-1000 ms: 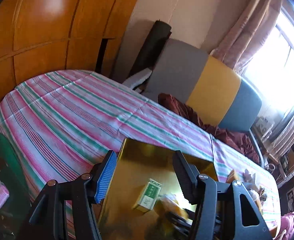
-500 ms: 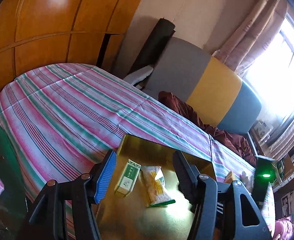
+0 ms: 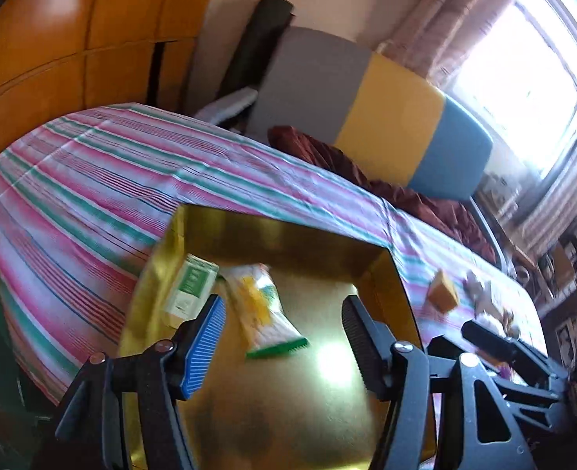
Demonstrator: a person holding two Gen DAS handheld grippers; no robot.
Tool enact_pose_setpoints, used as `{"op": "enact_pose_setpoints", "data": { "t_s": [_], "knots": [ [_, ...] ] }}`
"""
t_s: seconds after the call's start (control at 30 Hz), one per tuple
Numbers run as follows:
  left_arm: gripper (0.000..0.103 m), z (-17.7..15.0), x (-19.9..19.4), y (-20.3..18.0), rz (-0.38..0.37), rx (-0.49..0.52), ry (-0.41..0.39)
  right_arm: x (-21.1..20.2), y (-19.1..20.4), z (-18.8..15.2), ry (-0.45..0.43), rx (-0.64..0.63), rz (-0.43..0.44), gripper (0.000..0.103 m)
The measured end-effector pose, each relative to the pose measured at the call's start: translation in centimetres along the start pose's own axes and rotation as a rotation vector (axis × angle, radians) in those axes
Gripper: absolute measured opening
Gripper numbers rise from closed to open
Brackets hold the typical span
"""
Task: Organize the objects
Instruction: 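Move the right tool to the second WEIDAN packet and grasp it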
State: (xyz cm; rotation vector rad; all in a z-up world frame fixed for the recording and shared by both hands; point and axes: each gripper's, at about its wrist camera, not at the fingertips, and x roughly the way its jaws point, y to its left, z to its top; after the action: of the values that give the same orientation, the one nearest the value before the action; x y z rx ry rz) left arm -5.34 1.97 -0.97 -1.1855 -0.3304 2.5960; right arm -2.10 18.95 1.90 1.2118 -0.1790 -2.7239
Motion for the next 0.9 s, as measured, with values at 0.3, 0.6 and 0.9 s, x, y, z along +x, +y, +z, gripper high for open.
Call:
{"op": "enact_pose_setpoints", "data": {
  "t_s": [0.3,0.6,0.9],
  "knots": [
    [0.064,-3.0,0.9,-5.1,-0.109,0.148,0.074,-3.4,-7.3,-4.0,-0.001,0.070,-0.105,0.070],
    [0.064,-5.9,0.5,-10.3,-0.247,0.294,0.125,-6.1,-16.1,-8.1,0.024,0.164,-0.255,0.070],
    [0.064,-9.2,-0.4,-14.9,-0.350,0.414,0.157,-10.1,-26.5,-10.7,0.012,0.265,-0.485,0.070]
  ]
}}
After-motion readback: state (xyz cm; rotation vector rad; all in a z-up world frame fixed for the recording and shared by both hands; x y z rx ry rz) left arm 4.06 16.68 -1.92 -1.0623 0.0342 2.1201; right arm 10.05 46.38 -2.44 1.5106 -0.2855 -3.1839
